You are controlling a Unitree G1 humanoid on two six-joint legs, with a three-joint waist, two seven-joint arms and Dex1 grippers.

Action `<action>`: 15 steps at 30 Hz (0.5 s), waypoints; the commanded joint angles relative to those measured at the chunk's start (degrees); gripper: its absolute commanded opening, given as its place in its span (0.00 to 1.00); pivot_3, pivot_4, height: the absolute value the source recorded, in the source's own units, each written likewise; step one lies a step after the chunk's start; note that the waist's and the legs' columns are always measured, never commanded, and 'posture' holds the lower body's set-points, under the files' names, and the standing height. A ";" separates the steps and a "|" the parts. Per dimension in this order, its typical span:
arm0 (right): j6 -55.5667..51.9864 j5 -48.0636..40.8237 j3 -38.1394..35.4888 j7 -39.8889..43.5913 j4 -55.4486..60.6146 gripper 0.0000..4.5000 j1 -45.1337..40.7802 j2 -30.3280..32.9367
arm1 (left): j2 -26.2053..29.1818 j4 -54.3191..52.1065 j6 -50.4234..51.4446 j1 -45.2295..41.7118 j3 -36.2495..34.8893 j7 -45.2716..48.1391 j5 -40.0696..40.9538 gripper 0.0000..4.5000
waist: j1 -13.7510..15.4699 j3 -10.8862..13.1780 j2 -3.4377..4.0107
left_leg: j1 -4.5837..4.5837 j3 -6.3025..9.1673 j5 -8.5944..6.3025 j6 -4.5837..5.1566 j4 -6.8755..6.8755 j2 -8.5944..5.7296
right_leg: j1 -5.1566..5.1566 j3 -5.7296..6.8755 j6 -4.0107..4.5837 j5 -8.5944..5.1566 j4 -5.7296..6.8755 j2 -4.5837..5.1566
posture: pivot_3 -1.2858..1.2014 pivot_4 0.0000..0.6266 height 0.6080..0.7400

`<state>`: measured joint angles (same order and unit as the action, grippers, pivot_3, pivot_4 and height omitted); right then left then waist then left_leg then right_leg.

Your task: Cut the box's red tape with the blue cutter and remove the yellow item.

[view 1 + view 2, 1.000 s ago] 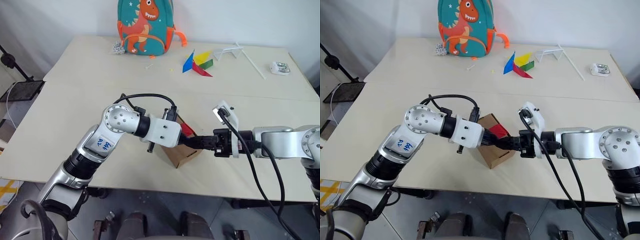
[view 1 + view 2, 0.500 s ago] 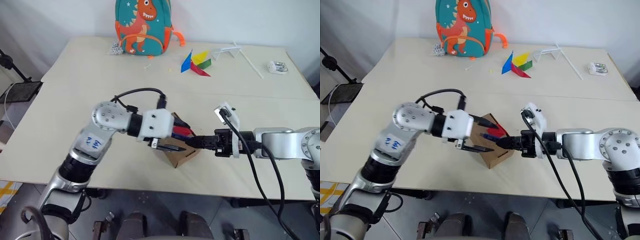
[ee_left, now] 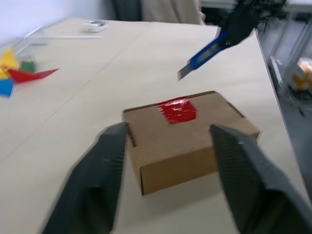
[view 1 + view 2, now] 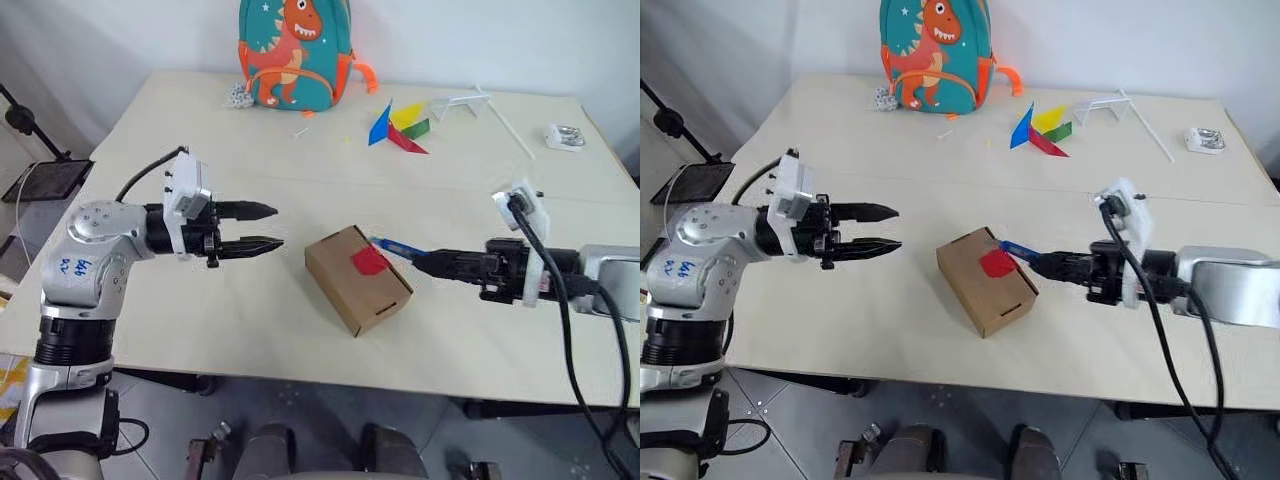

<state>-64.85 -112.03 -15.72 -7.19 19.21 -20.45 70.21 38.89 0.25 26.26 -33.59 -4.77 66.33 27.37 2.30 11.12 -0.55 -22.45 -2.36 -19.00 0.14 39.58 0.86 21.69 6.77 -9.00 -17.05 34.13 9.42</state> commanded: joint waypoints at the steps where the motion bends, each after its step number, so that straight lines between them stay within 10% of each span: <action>1: 2.39 -0.97 -9.53 -3.60 4.29 0.03 6.00 2.48 | -2.77 0.20 -0.05 0.14 1.78 -3.13 -0.76 0.29 | 0.05 0.02 -0.04 | -0.01 -0.01 0.00 0.00 0.00 0.01 | 0.00 0.02 0.00 0.00 -0.02 0.00 | 0.52 0.24 1.00; 6: 2.89 -0.59 -16.32 -7.14 11.86 0.03 17.68 3.89 | -7.04 1.34 0.14 -2.52 5.30 -4.66 -1.48 0.00 | 0.63 0.03 -0.06 | 0.00 -0.04 0.01 0.01 0.13 0.03 | -0.04 -0.02 0.04 0.06 0.02 -0.01 | 0.52 0.24 1.00; 15: 9.24 -0.77 -14.56 -10.20 17.81 0.03 19.28 6.48 | -10.19 4.16 2.76 -7.85 10.37 -4.98 -3.30 0.00 | 0.41 0.03 -0.06 | 0.05 -0.11 0.02 0.03 0.11 0.03 | -0.02 -0.12 0.04 0.11 0.00 -0.02 | 0.52 0.24 1.00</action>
<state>-59.20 -111.70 -30.85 -16.30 35.56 0.76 75.09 29.19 3.60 28.55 -40.11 4.40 61.65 25.10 2.71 11.15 -0.61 -22.40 -2.47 -18.98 0.17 39.69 0.88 21.67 6.65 -8.96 -16.94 34.12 9.40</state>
